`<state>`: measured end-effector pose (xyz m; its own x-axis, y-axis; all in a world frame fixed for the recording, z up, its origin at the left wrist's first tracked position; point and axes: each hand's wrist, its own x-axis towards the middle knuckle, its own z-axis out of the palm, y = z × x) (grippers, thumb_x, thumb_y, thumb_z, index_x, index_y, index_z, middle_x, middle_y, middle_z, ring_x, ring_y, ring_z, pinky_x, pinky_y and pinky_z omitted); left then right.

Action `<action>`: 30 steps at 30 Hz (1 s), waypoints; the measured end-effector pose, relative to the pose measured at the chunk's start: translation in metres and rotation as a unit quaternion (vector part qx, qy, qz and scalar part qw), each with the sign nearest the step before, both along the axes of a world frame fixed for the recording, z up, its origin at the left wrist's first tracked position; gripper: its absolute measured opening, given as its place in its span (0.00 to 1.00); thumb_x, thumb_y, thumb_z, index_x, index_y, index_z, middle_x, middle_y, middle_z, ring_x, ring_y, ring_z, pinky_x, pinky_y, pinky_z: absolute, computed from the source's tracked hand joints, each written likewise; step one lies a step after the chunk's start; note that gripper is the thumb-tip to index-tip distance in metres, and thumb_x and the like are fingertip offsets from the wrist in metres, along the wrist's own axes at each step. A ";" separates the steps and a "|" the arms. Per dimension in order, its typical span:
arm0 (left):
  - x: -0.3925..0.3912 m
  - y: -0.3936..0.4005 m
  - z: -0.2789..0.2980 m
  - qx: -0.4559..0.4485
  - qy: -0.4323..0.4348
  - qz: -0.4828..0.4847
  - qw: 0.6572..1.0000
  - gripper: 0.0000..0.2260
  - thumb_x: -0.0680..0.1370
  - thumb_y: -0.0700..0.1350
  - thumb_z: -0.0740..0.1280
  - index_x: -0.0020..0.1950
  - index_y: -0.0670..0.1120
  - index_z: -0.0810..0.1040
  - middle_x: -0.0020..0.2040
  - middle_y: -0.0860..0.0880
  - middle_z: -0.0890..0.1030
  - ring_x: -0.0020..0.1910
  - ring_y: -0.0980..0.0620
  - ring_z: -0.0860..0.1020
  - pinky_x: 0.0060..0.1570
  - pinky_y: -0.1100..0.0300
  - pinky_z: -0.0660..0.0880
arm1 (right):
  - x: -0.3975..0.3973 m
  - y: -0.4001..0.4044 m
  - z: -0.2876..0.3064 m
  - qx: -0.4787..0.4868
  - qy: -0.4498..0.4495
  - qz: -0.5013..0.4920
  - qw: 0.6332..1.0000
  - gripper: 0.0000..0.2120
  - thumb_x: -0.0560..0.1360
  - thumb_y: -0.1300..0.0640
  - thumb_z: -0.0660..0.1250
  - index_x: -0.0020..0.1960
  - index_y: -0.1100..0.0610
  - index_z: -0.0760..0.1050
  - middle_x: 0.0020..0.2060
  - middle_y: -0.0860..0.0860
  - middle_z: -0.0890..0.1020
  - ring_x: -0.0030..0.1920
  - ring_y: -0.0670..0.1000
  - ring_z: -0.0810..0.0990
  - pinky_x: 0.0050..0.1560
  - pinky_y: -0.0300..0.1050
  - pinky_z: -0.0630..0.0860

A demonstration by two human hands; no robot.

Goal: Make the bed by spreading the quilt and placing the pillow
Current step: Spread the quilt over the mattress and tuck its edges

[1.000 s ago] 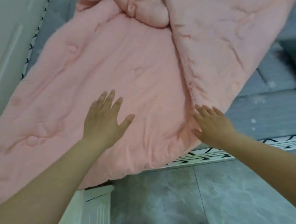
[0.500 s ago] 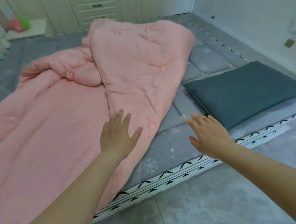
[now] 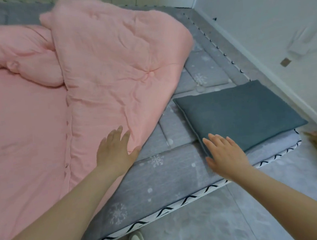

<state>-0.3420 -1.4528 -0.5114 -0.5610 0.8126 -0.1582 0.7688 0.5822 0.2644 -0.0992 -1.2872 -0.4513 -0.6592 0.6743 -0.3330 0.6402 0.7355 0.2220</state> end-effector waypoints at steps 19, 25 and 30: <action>0.041 0.255 -0.052 -0.052 -0.045 -0.156 0.985 0.31 0.76 0.63 0.53 0.74 0.48 0.59 0.76 0.45 0.58 0.73 0.46 0.58 0.70 0.51 0.59 | 0.046 0.205 -0.075 -0.109 -0.002 -0.199 0.974 0.27 0.78 0.49 0.56 0.75 0.53 0.53 0.75 0.51 0.57 0.74 0.52 0.58 0.73 0.52 0.55; 0.079 0.321 -0.069 -0.070 0.010 -0.196 0.978 0.32 0.76 0.64 0.55 0.75 0.50 0.57 0.77 0.47 0.55 0.74 0.47 0.56 0.69 0.49 0.60 | 0.121 0.277 -0.100 -0.090 0.001 -0.291 0.952 0.31 0.78 0.47 0.56 0.76 0.52 0.48 0.77 0.52 0.51 0.74 0.55 0.57 0.71 0.55 0.59; 0.096 0.399 -0.076 -0.078 0.039 -0.147 0.985 0.34 0.74 0.66 0.57 0.75 0.49 0.61 0.76 0.45 0.58 0.74 0.45 0.57 0.70 0.44 0.58 | 0.135 0.353 -0.127 -0.080 0.038 -0.211 0.974 0.32 0.78 0.43 0.53 0.77 0.51 0.45 0.77 0.51 0.46 0.77 0.54 0.49 0.73 0.60 0.51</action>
<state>-0.2458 -1.0536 -0.5873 -0.3199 0.9111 -0.2601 0.9247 0.3600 0.1236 0.0355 -0.9342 -0.5787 -0.3618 0.8336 -0.4174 0.9026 0.4252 0.0668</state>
